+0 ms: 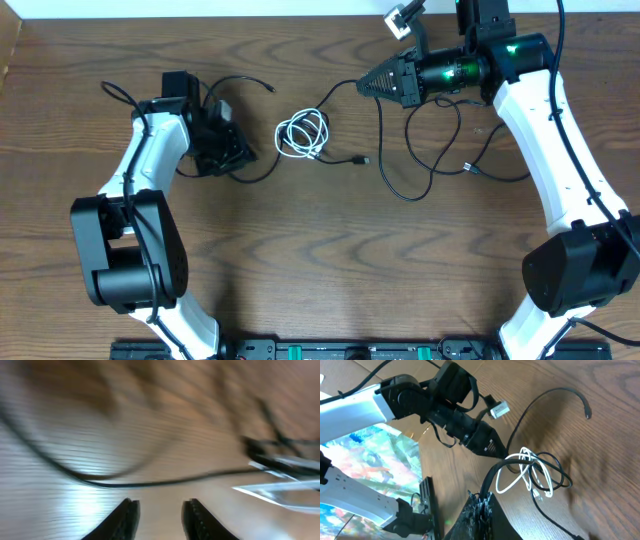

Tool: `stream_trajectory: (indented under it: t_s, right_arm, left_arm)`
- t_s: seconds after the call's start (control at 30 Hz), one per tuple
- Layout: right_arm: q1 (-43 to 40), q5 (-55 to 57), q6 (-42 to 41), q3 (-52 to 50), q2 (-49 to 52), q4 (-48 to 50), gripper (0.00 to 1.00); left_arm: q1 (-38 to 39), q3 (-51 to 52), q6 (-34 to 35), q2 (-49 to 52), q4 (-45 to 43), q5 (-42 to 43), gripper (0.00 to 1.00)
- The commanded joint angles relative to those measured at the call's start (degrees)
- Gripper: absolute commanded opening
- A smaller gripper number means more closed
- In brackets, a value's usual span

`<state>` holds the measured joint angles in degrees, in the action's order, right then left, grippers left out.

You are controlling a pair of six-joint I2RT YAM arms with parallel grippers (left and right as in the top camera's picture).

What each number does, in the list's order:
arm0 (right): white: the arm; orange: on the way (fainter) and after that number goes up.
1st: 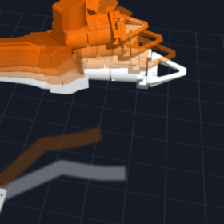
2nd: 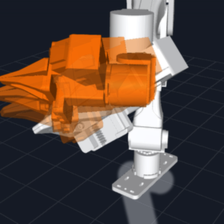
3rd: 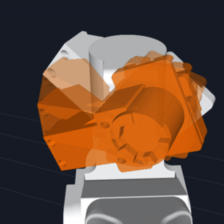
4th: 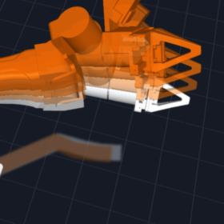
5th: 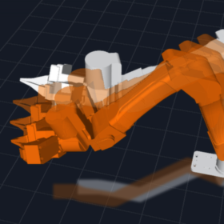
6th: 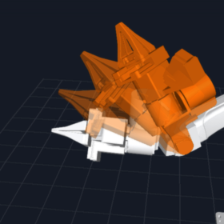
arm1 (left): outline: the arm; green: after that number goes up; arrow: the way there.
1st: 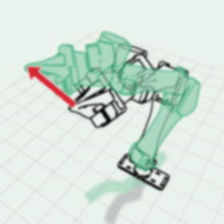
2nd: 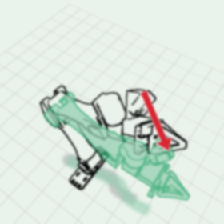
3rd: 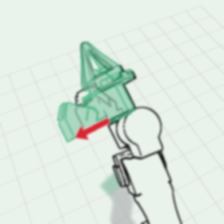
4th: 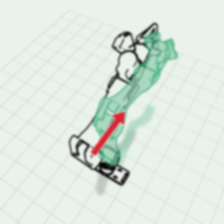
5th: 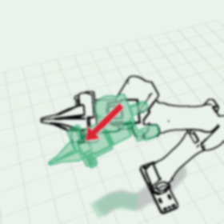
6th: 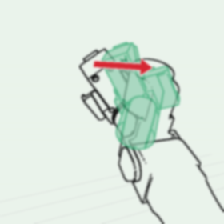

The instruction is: Untangle cables

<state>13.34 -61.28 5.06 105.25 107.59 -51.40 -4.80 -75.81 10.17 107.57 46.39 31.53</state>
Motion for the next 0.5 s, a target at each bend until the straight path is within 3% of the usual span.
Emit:
stream_trajectory:
  t_s: [0.0,0.23,0.47]
  right_arm:
    - [0.0,-2.7,1.0,0.4,-2.5,-0.1,0.01]
    - [0.2,-5.3,3.5,0.4,-2.5,-0.7,0.01]
    - [1.0,-5.3,6.8,0.4,-2.5,-2.3,0.01]
  left_arm:
    - [-0.3,0.3,8.1,0.8,0.9,12.9,0.41]
    - [-0.3,0.3,36.9,0.8,1.6,13.3,0.44]
    - [-0.3,0.3,53.2,0.8,-2.6,20.7,0.44]
